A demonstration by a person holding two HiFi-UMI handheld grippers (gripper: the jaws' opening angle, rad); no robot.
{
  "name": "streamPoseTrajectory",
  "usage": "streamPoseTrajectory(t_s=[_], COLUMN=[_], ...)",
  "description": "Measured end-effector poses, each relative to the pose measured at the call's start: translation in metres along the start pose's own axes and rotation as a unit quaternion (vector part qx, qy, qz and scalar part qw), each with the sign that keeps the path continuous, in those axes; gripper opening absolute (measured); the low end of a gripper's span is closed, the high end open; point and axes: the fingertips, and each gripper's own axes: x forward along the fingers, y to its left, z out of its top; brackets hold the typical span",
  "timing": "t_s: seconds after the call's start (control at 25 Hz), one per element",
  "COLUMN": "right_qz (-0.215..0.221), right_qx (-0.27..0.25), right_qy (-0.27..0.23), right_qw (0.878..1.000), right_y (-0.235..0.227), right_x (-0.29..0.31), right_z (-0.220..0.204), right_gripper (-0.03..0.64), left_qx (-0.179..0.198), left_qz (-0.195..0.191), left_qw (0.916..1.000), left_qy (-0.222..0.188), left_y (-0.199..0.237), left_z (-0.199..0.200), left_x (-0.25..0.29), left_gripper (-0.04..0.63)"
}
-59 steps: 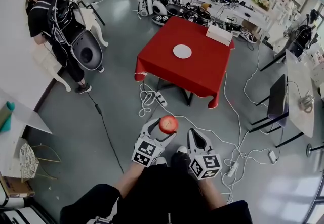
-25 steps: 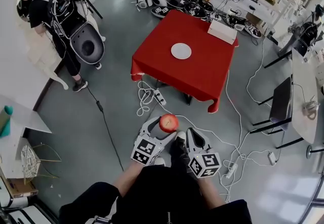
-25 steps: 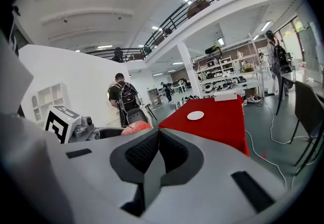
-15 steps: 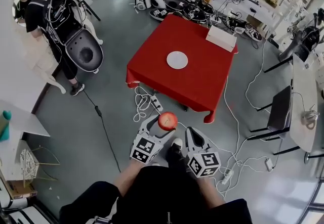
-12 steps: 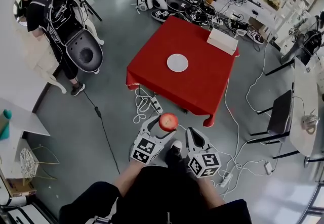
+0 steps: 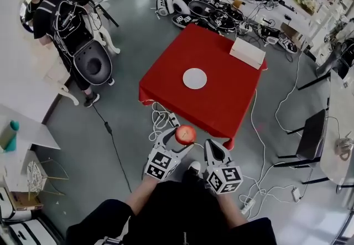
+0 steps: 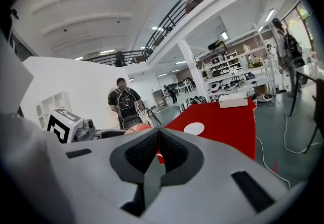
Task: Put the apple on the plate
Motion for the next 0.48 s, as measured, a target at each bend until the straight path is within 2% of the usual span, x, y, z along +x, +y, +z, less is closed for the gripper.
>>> streamPoseTrajectory(t_s=[0.48], right_qz=[0.017], right_qx=[0.003], right_qy=[0.015], right_qw=[1.000], right_y=[-0.040], right_x=[0.019], right_z=[0.014], right_gripper=[0.011], left_qx=[0.002], left_qz=[0.007], left_qw=[1.0000], left_qy=[-0.001], left_y=[0.004], left_z=[0.022], left_x=[0.046], left_gripper=[0.357])
